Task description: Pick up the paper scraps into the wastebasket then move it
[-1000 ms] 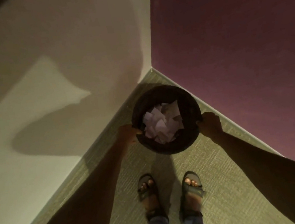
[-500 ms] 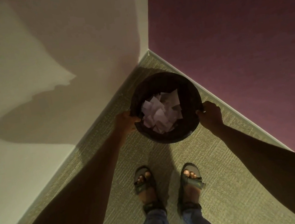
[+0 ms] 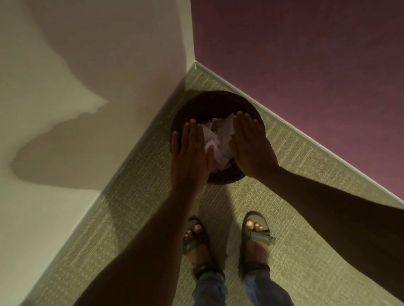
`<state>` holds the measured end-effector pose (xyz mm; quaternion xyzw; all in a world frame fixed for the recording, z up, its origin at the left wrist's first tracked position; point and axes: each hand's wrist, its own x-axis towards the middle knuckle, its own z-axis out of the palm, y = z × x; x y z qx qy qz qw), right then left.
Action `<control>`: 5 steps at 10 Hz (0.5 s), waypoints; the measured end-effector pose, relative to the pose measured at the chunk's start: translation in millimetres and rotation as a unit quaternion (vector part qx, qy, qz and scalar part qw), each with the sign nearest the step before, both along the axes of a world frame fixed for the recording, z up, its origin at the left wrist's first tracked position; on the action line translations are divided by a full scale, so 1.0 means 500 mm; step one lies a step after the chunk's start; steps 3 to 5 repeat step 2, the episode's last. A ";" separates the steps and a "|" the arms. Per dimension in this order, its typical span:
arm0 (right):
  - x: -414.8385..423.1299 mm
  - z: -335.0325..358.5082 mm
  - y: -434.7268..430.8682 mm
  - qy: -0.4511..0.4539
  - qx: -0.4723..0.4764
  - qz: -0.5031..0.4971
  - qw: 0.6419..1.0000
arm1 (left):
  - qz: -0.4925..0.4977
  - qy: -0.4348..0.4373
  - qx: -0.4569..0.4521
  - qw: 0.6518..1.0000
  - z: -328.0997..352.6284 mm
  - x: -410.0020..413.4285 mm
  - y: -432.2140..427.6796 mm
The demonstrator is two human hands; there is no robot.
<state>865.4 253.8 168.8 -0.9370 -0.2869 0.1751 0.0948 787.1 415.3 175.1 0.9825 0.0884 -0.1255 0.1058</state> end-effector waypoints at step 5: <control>0.014 0.058 -0.001 -0.030 0.011 -0.013 0.999 | 0.008 -0.048 -0.001 0.999 0.056 -0.012 -0.010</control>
